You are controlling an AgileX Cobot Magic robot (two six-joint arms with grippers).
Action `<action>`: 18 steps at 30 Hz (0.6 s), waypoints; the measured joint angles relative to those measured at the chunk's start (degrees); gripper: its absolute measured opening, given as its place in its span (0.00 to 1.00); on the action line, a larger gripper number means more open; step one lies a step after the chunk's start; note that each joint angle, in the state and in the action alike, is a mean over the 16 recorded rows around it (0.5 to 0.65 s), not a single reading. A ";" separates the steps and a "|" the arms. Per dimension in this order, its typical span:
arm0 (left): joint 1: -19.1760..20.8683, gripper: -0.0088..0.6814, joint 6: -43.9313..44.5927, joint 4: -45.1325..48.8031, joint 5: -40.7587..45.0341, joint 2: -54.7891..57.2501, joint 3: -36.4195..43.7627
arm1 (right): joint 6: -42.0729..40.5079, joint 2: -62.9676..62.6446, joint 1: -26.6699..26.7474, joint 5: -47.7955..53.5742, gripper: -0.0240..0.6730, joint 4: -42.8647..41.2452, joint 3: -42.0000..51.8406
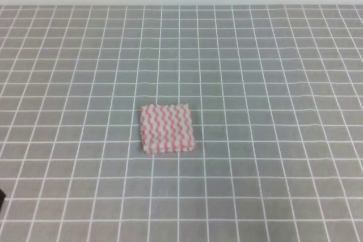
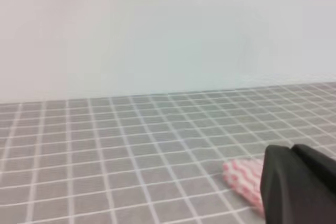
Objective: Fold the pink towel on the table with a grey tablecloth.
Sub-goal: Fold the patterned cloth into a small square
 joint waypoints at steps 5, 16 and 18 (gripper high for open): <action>0.00 0.01 0.76 -0.32 -0.63 -0.10 1.47 | -2.50 -2.35 0.00 -4.79 0.01 0.60 2.78; -0.01 0.01 0.86 -0.74 -1.07 0.20 1.68 | -7.62 -2.96 0.00 -9.81 0.01 1.42 5.01; -0.01 0.01 0.86 -0.75 -1.02 0.13 1.68 | -7.99 -3.02 0.00 -9.51 0.01 1.47 5.03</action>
